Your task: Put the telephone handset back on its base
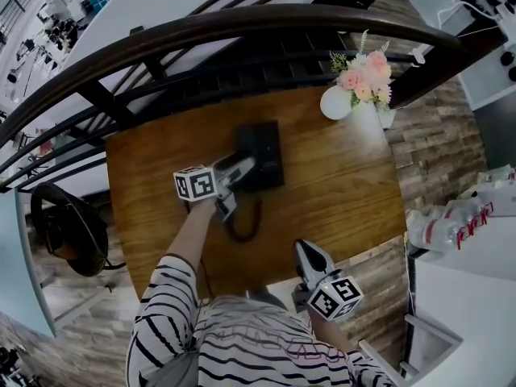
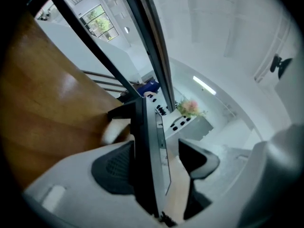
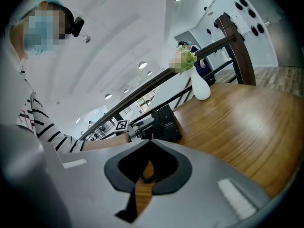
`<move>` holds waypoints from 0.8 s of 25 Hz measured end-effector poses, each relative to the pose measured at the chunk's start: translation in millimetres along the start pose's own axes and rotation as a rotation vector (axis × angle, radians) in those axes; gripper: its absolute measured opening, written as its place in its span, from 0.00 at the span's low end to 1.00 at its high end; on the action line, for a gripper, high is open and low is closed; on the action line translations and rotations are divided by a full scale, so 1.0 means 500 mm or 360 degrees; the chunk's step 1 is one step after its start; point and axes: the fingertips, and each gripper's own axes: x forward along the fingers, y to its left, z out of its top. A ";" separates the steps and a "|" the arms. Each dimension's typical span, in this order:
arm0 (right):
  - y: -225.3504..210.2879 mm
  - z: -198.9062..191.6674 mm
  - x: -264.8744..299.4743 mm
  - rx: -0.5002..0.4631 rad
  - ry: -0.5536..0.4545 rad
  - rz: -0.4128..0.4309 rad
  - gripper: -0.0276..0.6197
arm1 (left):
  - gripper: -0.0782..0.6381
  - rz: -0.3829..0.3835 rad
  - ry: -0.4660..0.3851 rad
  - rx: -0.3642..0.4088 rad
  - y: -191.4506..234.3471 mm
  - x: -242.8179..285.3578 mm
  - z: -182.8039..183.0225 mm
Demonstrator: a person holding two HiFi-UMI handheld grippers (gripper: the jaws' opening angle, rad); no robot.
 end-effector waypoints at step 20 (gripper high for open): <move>0.046 0.071 -0.020 -0.0103 -0.0129 0.0082 0.04 | 0.55 0.0020 -0.0173 0.0260 -0.151 -0.126 0.036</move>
